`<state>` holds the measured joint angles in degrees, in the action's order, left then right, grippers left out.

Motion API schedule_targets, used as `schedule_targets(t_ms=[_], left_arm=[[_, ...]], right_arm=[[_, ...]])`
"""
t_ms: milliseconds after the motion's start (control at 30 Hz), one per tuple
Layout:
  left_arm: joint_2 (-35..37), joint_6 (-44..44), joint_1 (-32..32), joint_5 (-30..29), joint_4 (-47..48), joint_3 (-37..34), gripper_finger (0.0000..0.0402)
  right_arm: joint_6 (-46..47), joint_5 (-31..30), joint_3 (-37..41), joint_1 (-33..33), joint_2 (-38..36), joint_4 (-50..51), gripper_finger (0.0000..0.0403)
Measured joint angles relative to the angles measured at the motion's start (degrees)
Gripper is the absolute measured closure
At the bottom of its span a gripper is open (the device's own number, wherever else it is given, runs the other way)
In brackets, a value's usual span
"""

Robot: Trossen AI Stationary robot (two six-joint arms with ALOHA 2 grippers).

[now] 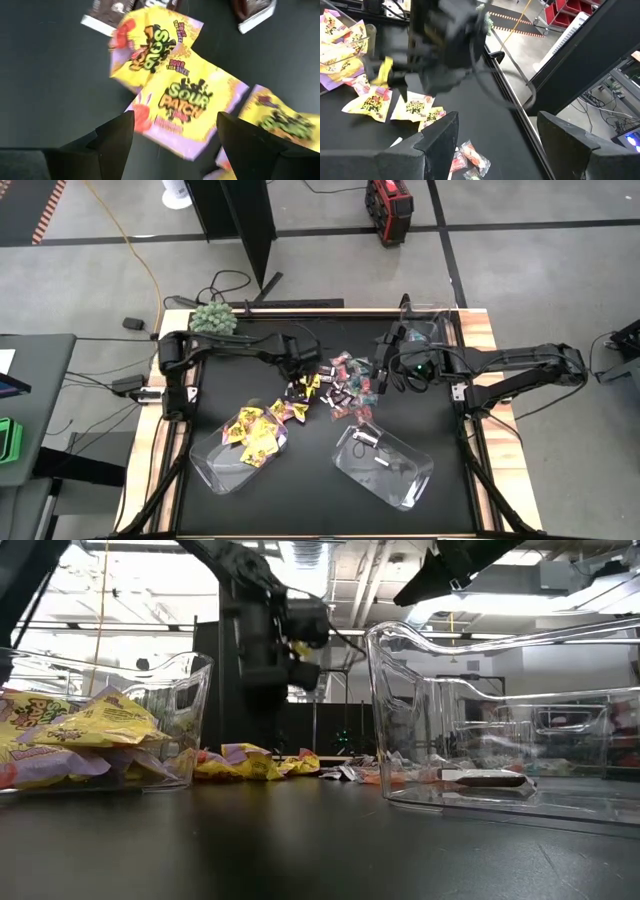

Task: Sort candy
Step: Put the yellow candy in the bottom left transparent container

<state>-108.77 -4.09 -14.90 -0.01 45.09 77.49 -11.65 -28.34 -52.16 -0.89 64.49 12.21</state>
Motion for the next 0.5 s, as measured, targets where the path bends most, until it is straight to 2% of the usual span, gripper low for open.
schedule_targets(t_ms=[333, 433, 500], left_arm=[[-5.40, -1.42, 0.00, -1.37, -3.90, 0.21, 0.0129], [-5.44, -1.52, 0.03, -1.57, -3.52, 0.20, 0.0153], [-4.97, -1.67, 0.22, -1.68, -2.83, 0.15, 0.0184]], right_arm=[[-0.38, 0.01, 0.00, 0.00, 0.00, -0.18, 0.0117], [-0.38, 0.00, 0.00, 0.00, 0.00, -0.26, 0.0117], [-0.38, 0.00, 0.00, 0.00, 0.00, -0.26, 0.0117]])
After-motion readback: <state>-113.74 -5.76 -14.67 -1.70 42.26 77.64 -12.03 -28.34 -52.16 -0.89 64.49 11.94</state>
